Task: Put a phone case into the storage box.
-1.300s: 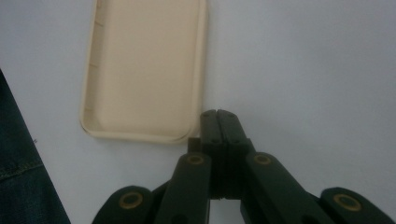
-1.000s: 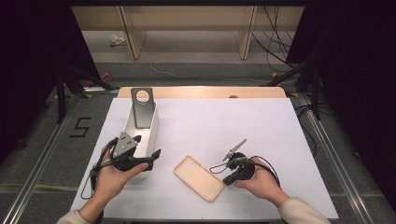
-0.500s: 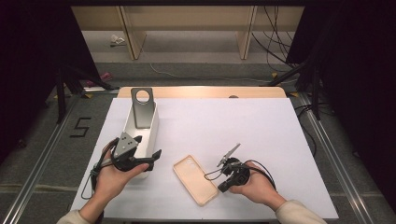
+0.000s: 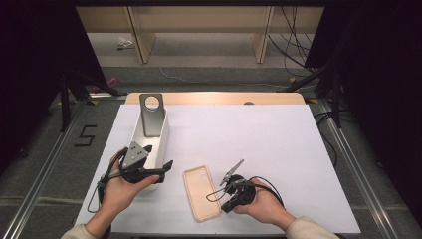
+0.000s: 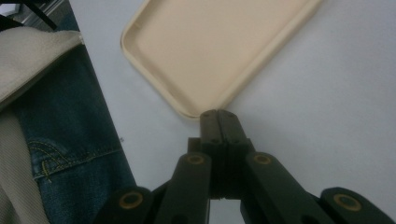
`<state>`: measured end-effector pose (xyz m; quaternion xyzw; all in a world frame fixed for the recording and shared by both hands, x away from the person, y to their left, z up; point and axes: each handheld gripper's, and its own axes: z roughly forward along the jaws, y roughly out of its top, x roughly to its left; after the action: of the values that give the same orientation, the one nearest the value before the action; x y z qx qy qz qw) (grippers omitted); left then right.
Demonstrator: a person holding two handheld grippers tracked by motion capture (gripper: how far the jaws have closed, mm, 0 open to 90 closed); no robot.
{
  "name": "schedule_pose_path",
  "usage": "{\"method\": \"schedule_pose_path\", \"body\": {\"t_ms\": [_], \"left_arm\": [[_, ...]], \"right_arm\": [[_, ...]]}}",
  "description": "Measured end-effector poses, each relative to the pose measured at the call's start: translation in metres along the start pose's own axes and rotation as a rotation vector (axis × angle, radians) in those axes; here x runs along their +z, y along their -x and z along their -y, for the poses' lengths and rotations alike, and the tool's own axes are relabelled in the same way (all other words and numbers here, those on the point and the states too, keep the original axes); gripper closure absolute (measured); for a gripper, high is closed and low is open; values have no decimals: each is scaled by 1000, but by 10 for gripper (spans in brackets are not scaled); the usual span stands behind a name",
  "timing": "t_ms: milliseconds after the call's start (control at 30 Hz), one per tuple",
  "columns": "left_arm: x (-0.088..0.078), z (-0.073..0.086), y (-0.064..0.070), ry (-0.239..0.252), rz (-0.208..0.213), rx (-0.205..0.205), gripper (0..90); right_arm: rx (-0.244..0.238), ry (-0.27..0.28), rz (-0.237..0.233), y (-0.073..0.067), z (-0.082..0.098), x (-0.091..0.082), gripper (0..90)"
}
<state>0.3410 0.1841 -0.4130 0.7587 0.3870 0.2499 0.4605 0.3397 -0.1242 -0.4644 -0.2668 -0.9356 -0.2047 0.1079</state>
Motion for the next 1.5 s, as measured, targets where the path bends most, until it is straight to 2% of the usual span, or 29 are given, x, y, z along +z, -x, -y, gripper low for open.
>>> {"method": "schedule_pose_path", "body": {"t_ms": [333, 500, 633, 767, 833, 867, 1133, 1300, 1500], "left_arm": [[0, 0, 1, -2, 5, 3, 153], [0, 0, 1, -2, 7, 3, 153], [1, 0, 2, -3, 8, 5, 153], [1, 0, 2, -5, 11, 8, 153], [1, 0, 3, -4, 11, 8, 153], [1, 0, 3, -4, 11, 9, 153], [1, 0, 3, -5, 13, 10, 152], [1, 1, 4, -6, 15, 10, 153], [1, 0, 5, -7, 19, 19, 152]], "right_arm": [[-21, 10, -30, -13, -12, 11, 900], [-36, 12, -38, -15, -14, 14, 900], [-27, 15, -47, -18, -16, 16, 900], [-45, 19, -50, -19, -18, 18, 900], [-32, 21, -55, -20, -19, 19, 900], [-46, 22, -54, -20, -19, 19, 900], [-48, 31, -63, -25, -23, 23, 900], [-55, 34, -62, -25, -23, 24, 897], [-94, 38, -28, -24, -23, 19, 821]]}}
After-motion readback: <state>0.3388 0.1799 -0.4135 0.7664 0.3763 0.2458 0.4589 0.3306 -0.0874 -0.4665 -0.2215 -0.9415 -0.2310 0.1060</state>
